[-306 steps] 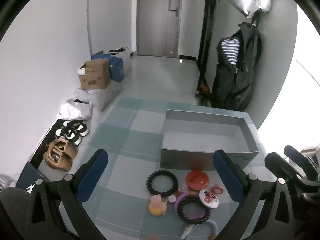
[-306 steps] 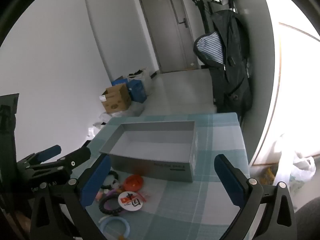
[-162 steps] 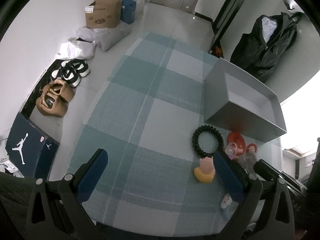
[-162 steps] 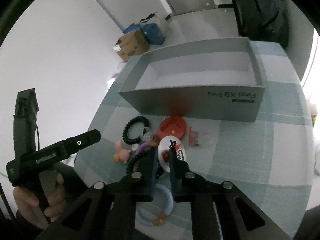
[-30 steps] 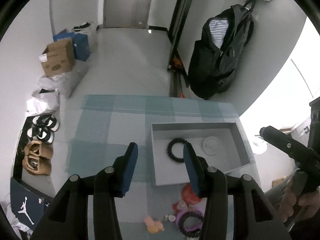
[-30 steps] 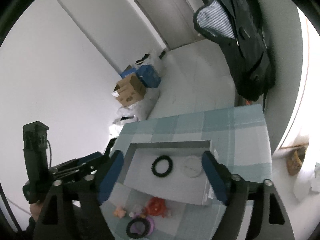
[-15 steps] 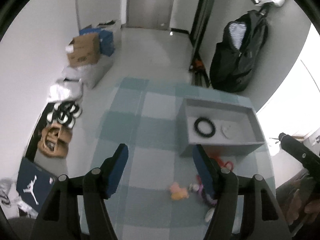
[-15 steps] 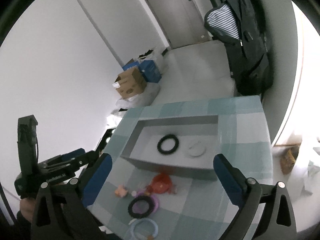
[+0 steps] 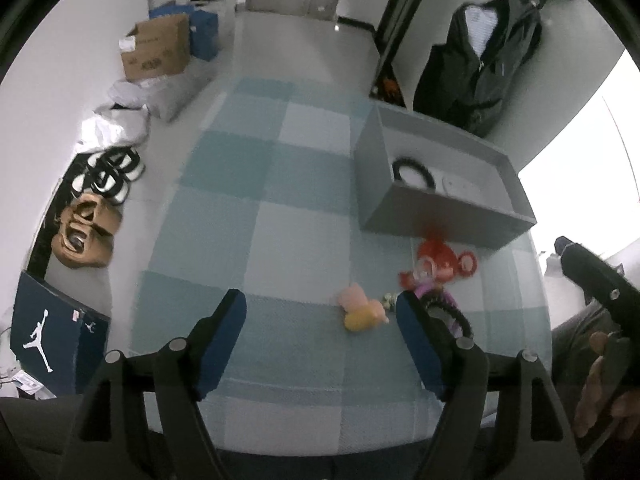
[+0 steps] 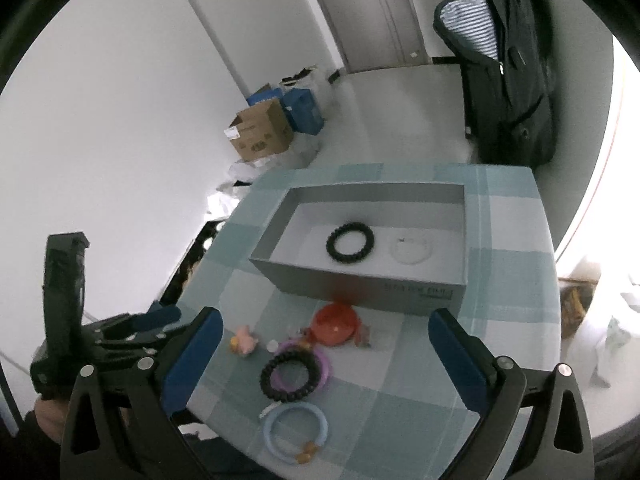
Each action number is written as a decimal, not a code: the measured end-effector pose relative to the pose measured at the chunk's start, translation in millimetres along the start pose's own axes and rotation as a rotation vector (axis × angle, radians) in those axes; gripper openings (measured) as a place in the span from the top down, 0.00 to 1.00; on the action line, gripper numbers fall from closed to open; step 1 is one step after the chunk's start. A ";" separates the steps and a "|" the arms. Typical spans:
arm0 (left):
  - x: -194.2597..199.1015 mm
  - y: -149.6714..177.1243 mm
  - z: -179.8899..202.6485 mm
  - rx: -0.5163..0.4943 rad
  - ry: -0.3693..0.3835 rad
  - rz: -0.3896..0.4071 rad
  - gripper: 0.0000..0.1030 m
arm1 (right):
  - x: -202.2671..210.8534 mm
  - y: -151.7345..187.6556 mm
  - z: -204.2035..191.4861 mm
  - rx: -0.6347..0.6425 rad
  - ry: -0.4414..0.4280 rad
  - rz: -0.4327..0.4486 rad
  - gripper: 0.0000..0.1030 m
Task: Organize jewelry
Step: 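Pull both open tools back from the box toward the remaining jewelry, then grasp the second black beaded bracelet with the right tool while the left tool grasps the pink pig figurine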
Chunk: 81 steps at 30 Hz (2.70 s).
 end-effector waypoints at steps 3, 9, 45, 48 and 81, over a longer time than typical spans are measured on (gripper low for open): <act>-3.3 6.6 5.4 -0.044 -0.009 -0.015 0.28 | -2.2 2.8 -1.1 0.002 0.010 -0.016 0.00; -12.6 13.2 15.7 -0.110 -0.033 -0.055 0.29 | -5.3 2.5 0.9 0.003 0.027 -0.029 0.00; 8.2 -8.2 3.5 0.005 0.106 -0.020 0.77 | -32.4 36.4 8.1 -0.177 -0.089 -0.176 0.30; 9.7 -9.5 4.6 0.009 0.113 -0.010 0.77 | -42.2 48.5 4.8 -0.193 -0.103 -0.235 0.40; 8.3 -12.9 -2.9 0.038 0.116 -0.006 0.77 | -38.6 46.2 2.9 -0.204 -0.152 -0.198 0.92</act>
Point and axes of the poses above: each gripper's, at about its wrist camera, not at the fingertips, and x roughly against the way its jaws point, z to its right, y to its underside, the point moved 7 cm from there along -x, roughly the way its jaws point, and after that the axes turned 15 degrees about -y, right-handed, at the moved point
